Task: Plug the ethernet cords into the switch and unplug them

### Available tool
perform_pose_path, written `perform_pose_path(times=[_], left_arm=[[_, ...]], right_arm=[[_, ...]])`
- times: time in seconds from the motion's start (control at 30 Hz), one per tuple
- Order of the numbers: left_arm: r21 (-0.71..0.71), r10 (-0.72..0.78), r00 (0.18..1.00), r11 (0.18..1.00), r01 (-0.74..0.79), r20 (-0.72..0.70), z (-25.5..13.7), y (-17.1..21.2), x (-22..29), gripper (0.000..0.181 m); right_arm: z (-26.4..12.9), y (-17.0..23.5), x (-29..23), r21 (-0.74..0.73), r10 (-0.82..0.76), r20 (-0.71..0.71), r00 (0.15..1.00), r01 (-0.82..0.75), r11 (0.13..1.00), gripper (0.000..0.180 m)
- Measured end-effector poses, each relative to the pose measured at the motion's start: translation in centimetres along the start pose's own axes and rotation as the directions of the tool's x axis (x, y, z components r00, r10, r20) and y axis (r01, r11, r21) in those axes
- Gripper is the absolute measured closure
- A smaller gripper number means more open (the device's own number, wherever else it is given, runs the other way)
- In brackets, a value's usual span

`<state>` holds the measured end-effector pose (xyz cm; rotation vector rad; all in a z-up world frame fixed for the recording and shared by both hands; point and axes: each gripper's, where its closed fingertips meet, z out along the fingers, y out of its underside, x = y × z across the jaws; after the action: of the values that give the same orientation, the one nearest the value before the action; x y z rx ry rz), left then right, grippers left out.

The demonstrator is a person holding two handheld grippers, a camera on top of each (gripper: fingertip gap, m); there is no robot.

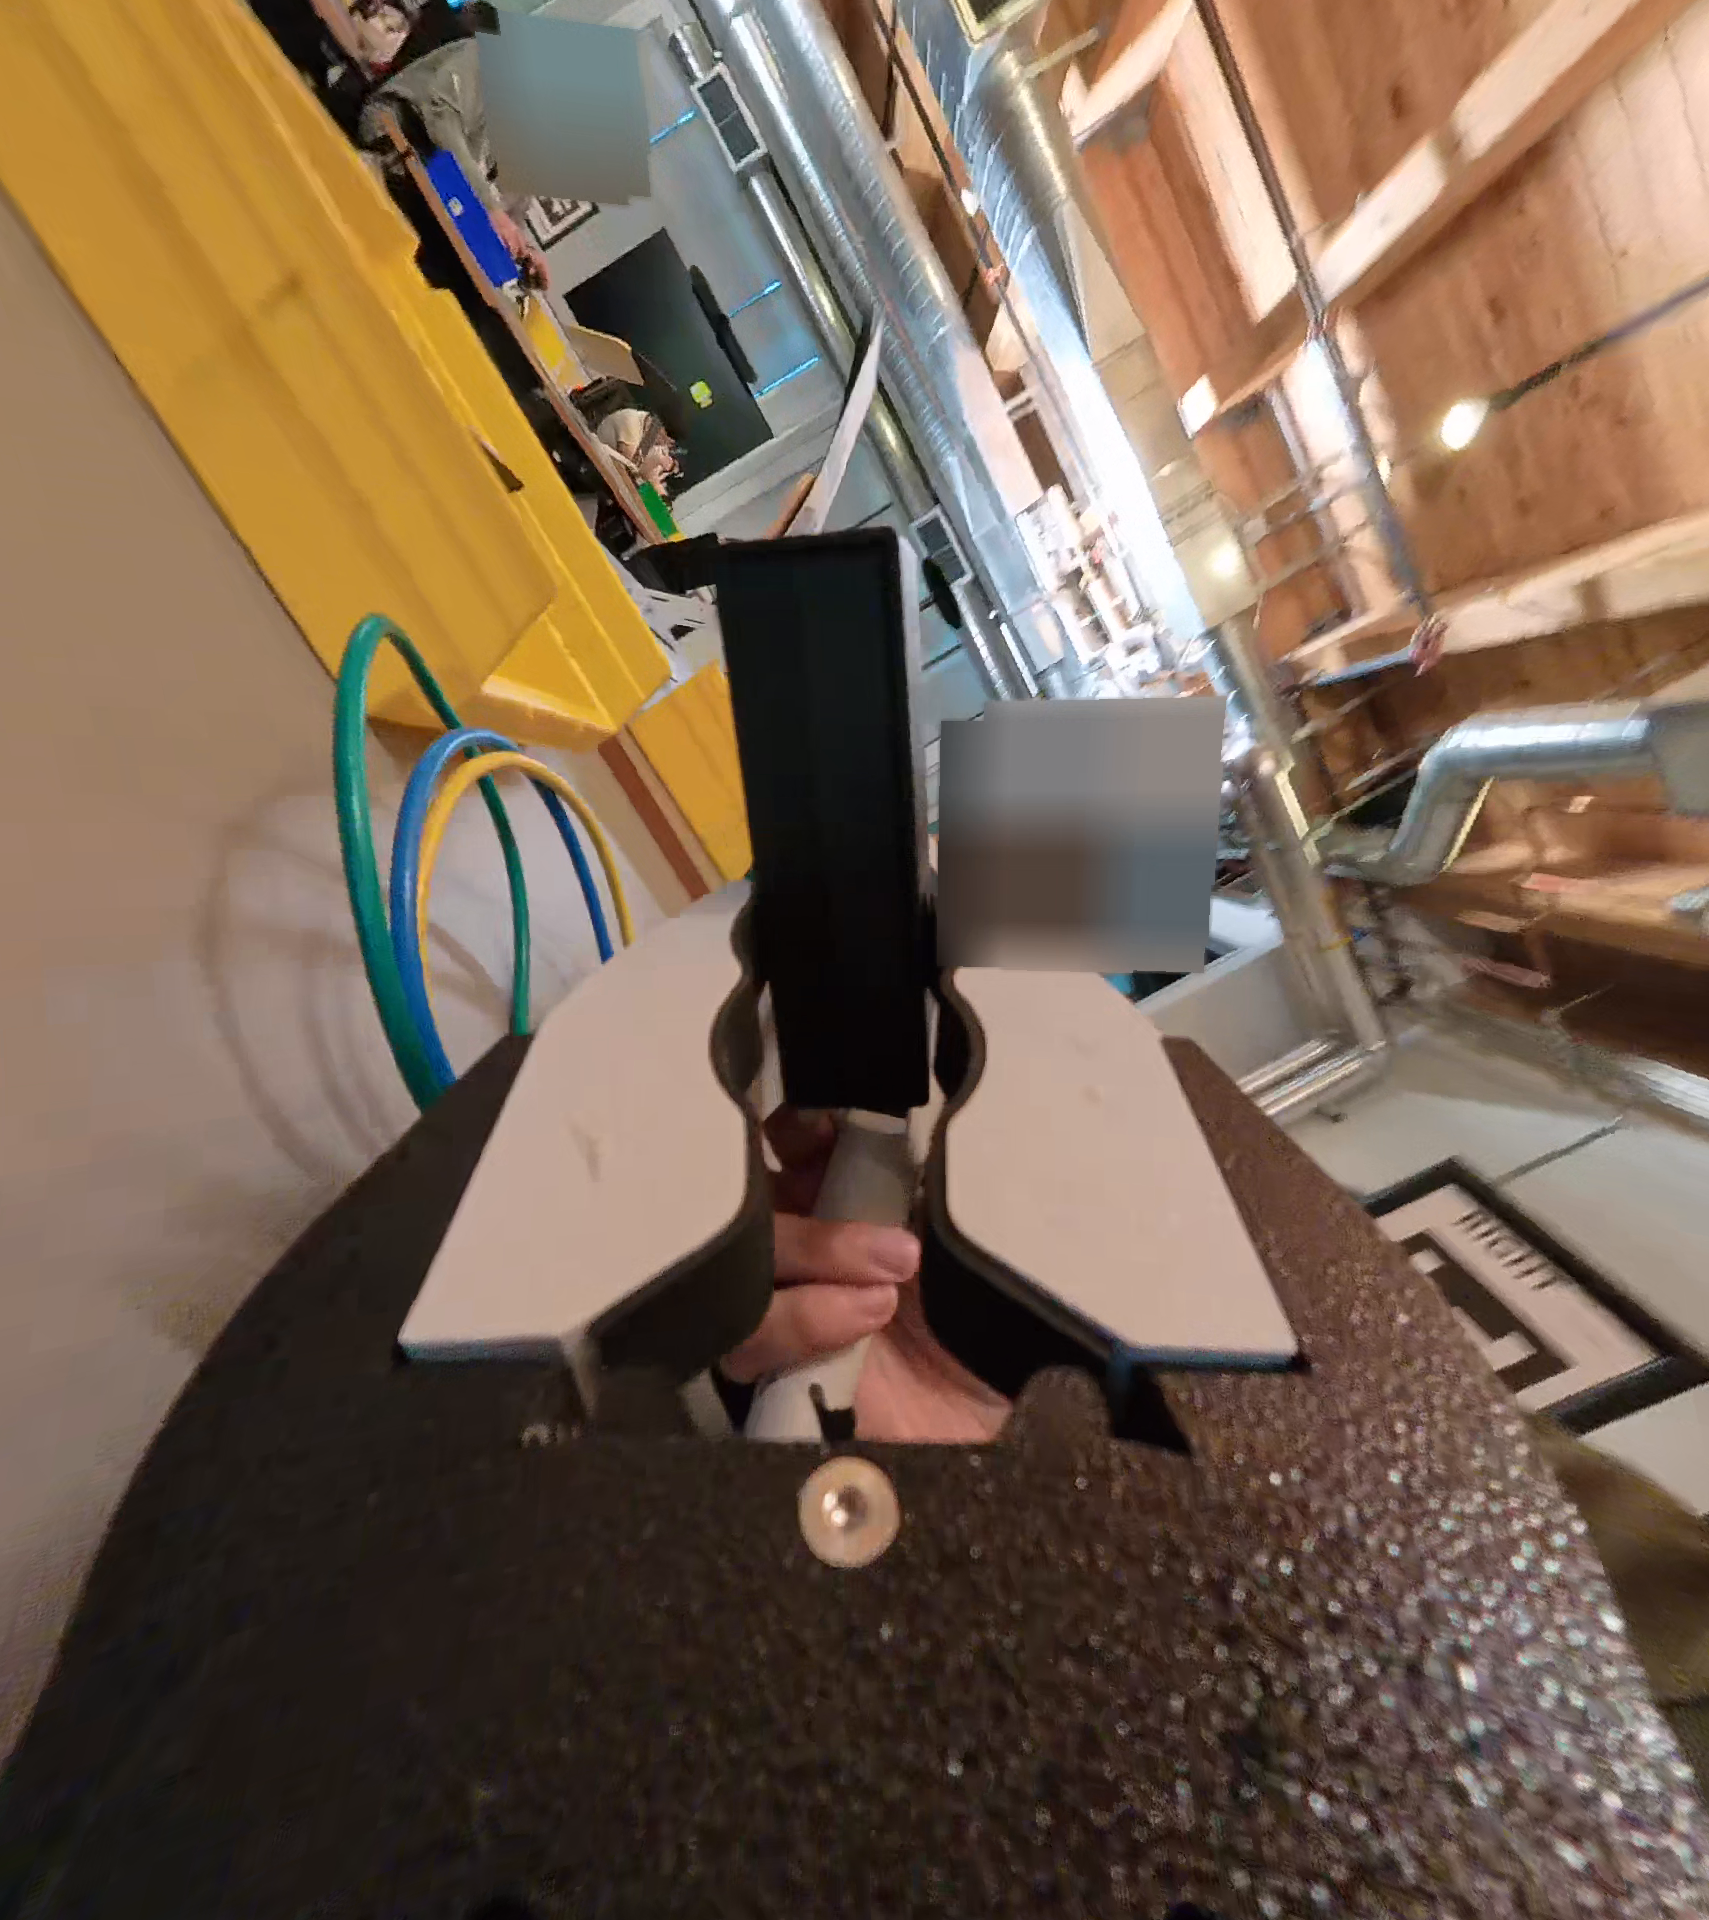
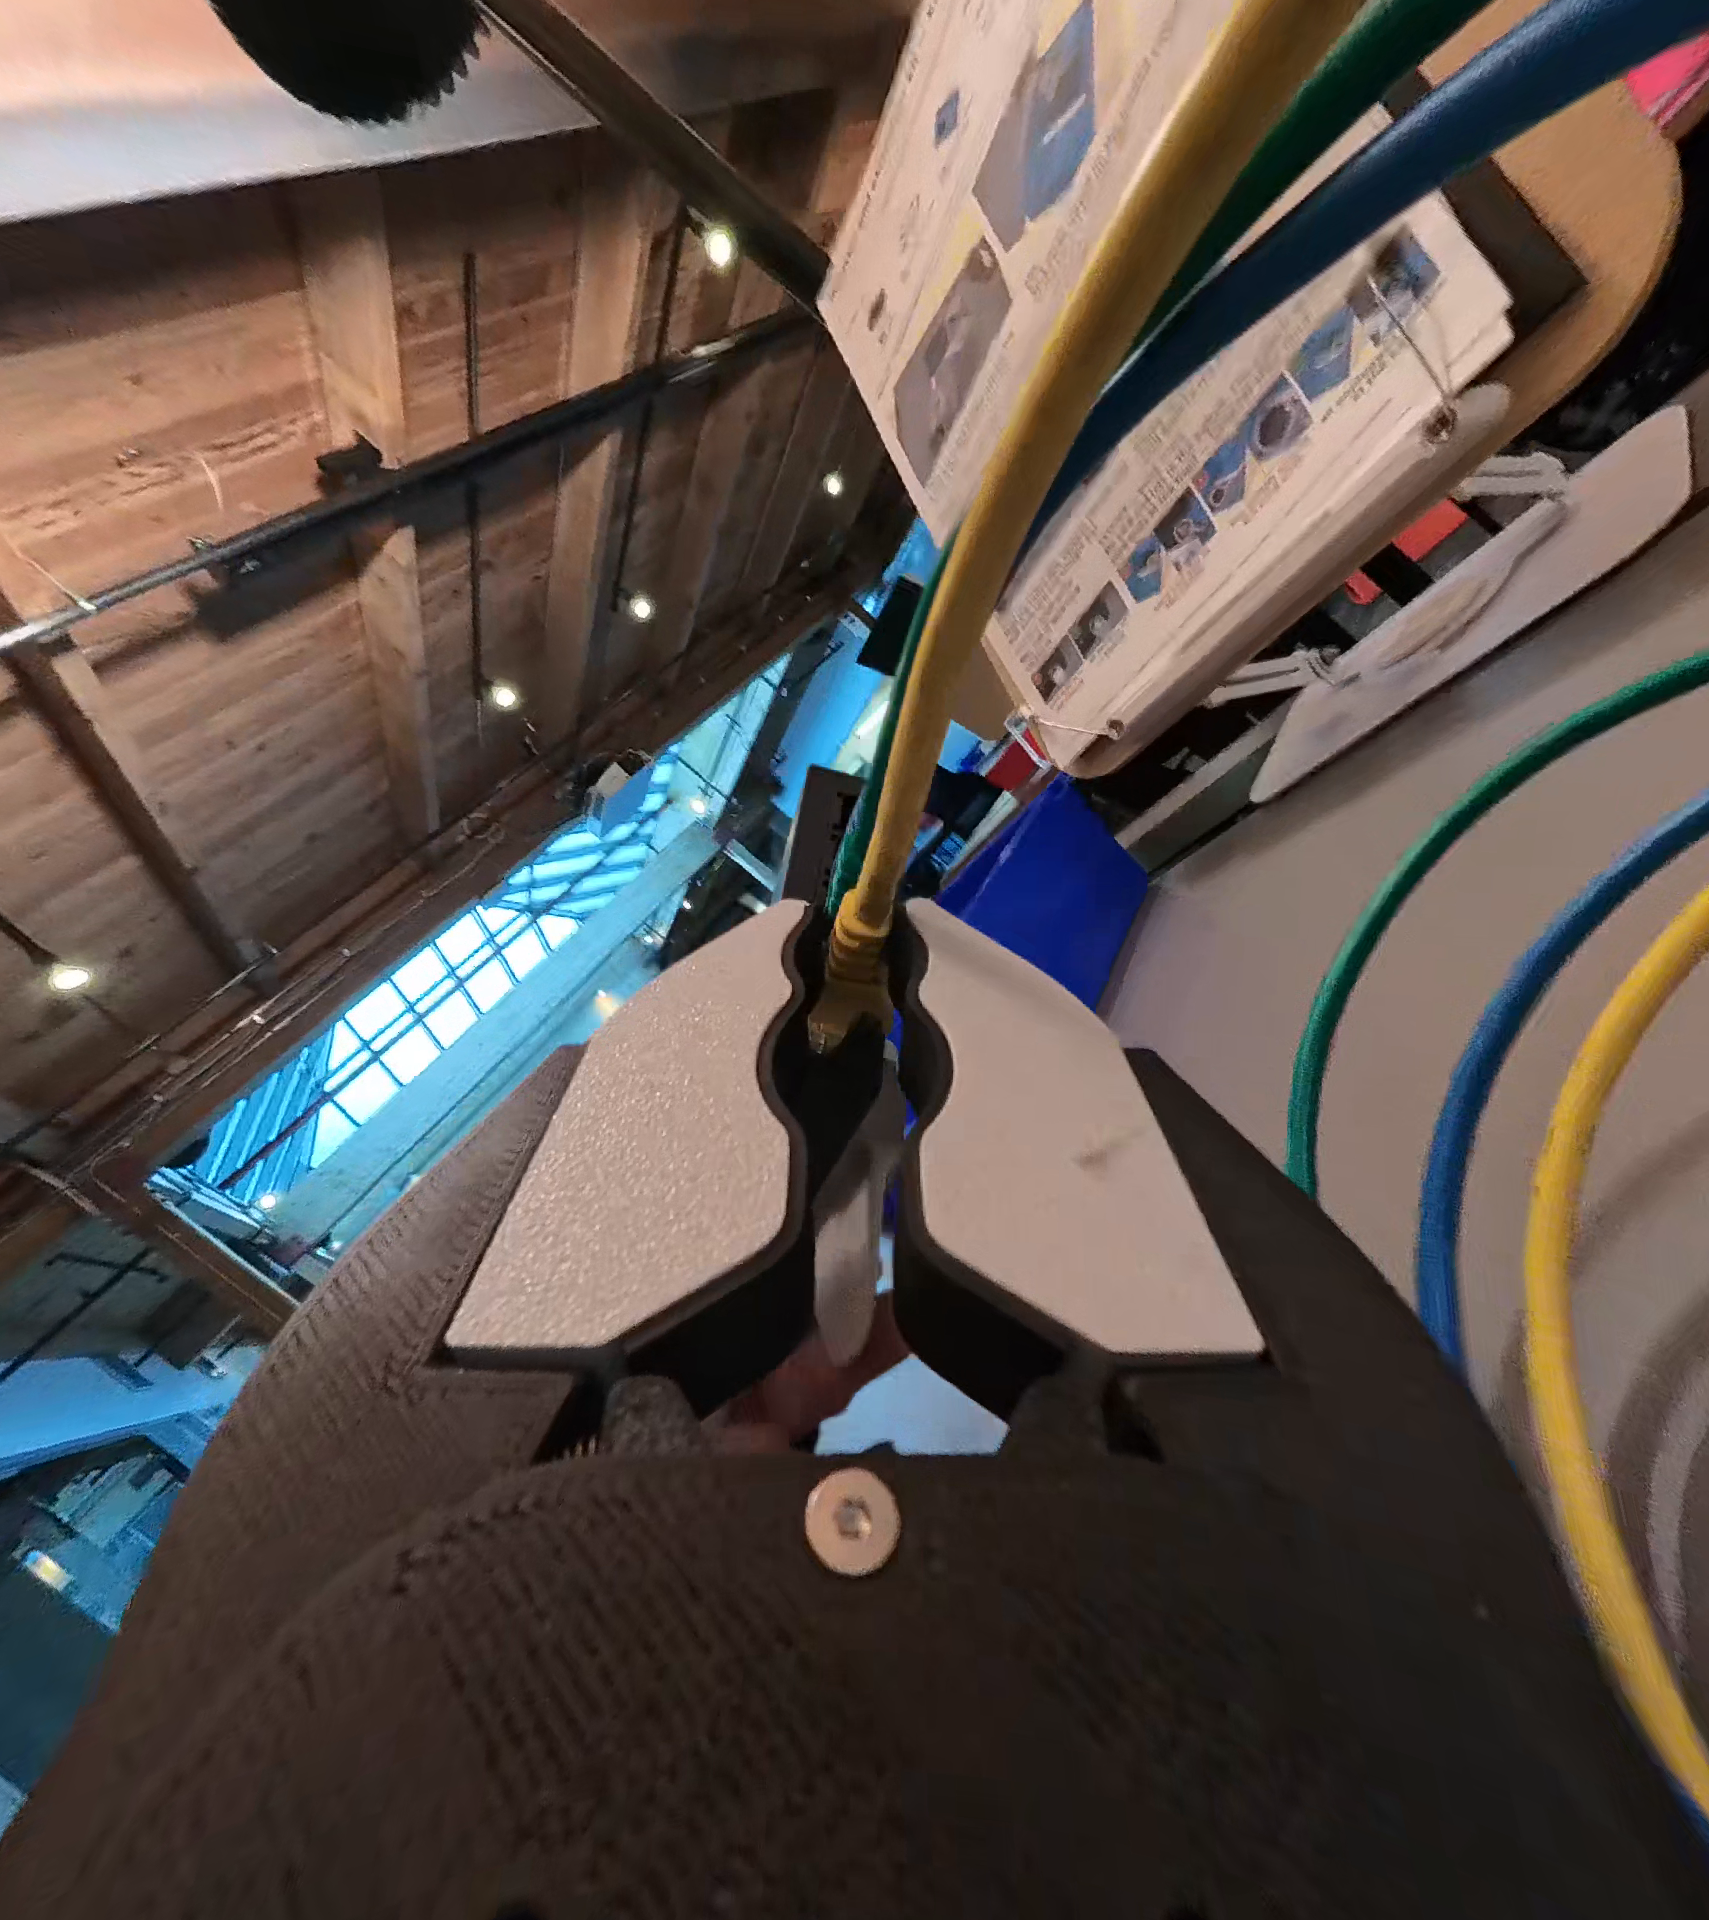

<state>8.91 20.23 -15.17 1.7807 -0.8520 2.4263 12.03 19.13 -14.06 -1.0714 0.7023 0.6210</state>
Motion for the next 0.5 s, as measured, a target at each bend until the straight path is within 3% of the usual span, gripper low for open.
perform_pose_path(times=[0.17,0.27,0.33,0.43,0.5], left_arm=[[-0.004,-0.225,0.974,0.974,0.225,0.0,-1.1,0.3,-1.9,0.154],[0.046,-0.335,0.942,0.941,0.335,-0.011,-2.2,-0.1,-2.9,0.154],[0.067,-0.383,0.923,0.921,0.385,-0.033,-2.8,-0.3,-3.4,0.154],[0.049,-0.418,0.907,0.906,0.42,-0.037,-3.6,-0.1,-3.9,0.154],[0.015,-0.417,0.909,0.909,0.417,-0.014,-3.9,0.1,-4.1,0.154]], right_arm=[[0.0,1.7,1.2,-0.089,0.058,-0.036,0.998,-0.06,0.994,0.16],[-0.4,3.2,1.6,-0.196,-0.014,-0.066,0.998,0.001,0.981,0.14],[-0.8,4.3,1.2,-0.294,-0.073,-0.033,0.997,0.06,0.954,0.136],[-1.8,6.2,0.6,-0.458,-0.299,0.105,0.948,0.313,0.832,0.135],[-2.7,6.6,0.3,-0.468,-0.559,0.244,0.793,0.601,0.648,0.135]])
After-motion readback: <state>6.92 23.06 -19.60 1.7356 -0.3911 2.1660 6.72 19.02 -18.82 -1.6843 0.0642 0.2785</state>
